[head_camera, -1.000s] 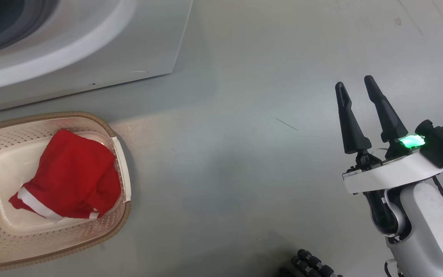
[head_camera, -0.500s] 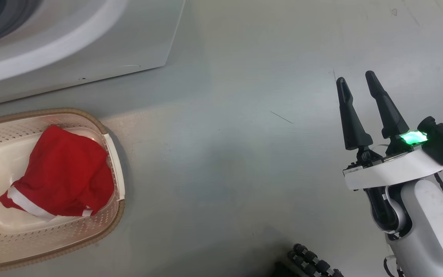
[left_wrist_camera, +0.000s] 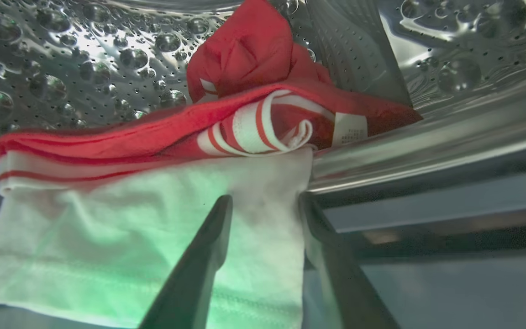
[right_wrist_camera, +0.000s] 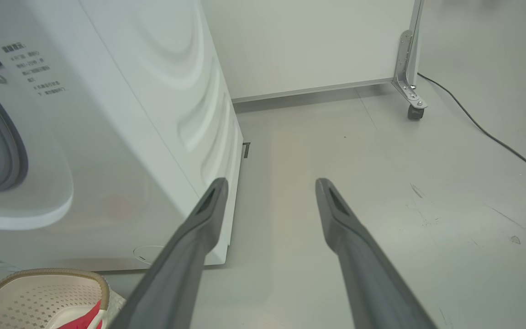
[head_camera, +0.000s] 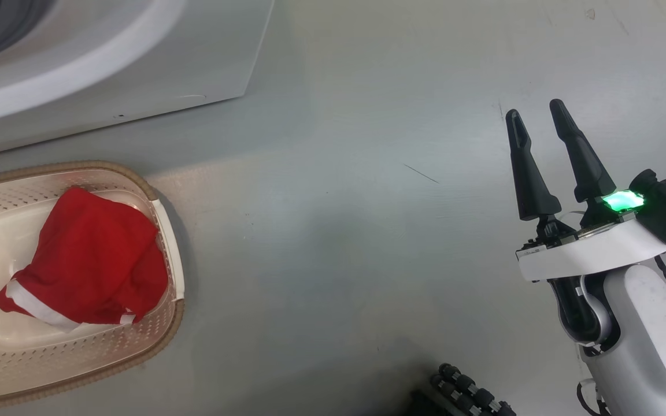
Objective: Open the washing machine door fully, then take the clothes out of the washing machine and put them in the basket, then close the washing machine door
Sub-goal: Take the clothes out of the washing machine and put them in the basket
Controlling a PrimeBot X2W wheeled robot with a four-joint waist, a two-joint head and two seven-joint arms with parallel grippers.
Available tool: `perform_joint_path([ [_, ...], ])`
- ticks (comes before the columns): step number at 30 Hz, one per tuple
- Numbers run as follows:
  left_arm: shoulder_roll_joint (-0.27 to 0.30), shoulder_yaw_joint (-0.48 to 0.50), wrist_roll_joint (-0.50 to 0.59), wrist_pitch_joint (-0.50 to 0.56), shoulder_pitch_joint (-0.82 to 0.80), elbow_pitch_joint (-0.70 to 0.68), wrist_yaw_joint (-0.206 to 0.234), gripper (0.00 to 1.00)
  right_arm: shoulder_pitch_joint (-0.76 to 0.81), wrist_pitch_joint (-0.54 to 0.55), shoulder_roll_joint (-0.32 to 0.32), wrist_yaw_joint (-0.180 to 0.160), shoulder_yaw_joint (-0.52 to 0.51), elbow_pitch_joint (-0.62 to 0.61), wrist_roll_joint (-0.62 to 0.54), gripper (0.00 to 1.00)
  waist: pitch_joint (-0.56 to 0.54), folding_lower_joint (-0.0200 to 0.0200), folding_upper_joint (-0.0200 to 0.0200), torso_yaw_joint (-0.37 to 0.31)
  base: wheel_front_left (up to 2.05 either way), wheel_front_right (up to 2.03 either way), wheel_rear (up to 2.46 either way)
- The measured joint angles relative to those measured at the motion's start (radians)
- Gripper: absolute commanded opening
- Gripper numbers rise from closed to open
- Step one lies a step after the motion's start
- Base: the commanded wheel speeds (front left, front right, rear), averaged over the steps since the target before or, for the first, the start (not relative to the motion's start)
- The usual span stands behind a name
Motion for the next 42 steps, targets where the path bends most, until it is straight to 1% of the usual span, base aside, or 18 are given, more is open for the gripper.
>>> perform_joint_path([
  [2,-0.007,0.007,-0.02,0.01,-0.002,0.004,0.0,0.0,0.0,0.0,0.0,0.0,-0.001,0.0,0.0,1.0,0.001,0.0,0.0,0.0,0.0,0.0,0.0],
  [11,-0.009,0.006,-0.019,-0.006,-0.006,0.022,0.013,0.0,-0.005,0.0,-0.001,0.0,-0.007,0.005,0.0,1.0,-0.012,0.0,0.0,0.009,0.0,0.0,0.0],
  [13,-0.004,0.006,-0.016,-0.022,-0.006,0.024,0.022,0.0,-0.005,0.0,-0.001,0.0,-0.008,0.007,-0.001,1.0,-0.018,0.0,0.0,0.012,0.0,0.0,0.0],
  [15,-0.003,0.006,-0.015,-0.043,-0.006,0.021,0.022,0.0,-0.005,0.0,-0.001,0.0,-0.01,0.01,-0.002,1.0,-0.026,0.0,0.0,0.016,0.0,0.0,0.0],
  [19,-0.015,0.002,-0.016,-0.094,-0.005,0.016,0.022,0.0,-0.005,0.0,-0.002,0.0,-0.018,0.014,-0.004,1.0,-0.043,0.0,-0.0001,0.024,0.0,0.0,0.0],
  [22,-0.04,0.0,-0.024,-0.145,-0.003,0.006,0.022,0.0,-0.005,0.0,-0.002,0.0,-0.028,0.017,-0.011,1.0,-0.06,0.0,0.0,0.031,0.0,0.0,0.0],
  [28,-0.108,-0.002,-0.063,-0.255,0.036,0.001,0.02,0.0,-0.005,0.0,-0.008,0.0,-0.038,0.024,-0.025,1.0,-0.105,0.0,0.0,0.051,0.0,0.0,0.0],
  [31,-0.129,-0.013,-0.078,-0.314,0.078,0.002,0.001,0.0,-0.004,0.0,-0.008,0.0,-0.043,0.029,-0.029,1.0,-0.132,0.0,0.0,0.063,0.0,0.0,0.0],
  [33,-0.138,-0.016,-0.083,-0.331,0.094,0.003,-0.006,0.0,-0.004,0.0,-0.008,0.0,-0.046,0.032,-0.029,1.0,-0.143,0.0,0.0,0.067,0.0,0.0,0.0],
  [38,-0.209,-0.019,-0.119,-0.425,0.175,0.014,-0.023,0.0,0.015,0.0,-0.013,0.0,-0.067,0.047,-0.043,1.0,-0.197,0.0,0.0,0.089,0.0,0.0,0.0],
  [42,-0.253,-0.02,-0.15,-0.497,0.235,0.02,-0.035,0.0,0.048,0.0,-0.02,0.0,-0.082,0.059,-0.055,1.0,-0.245,0.0,0.0,0.111,0.0,0.0,0.0],
])
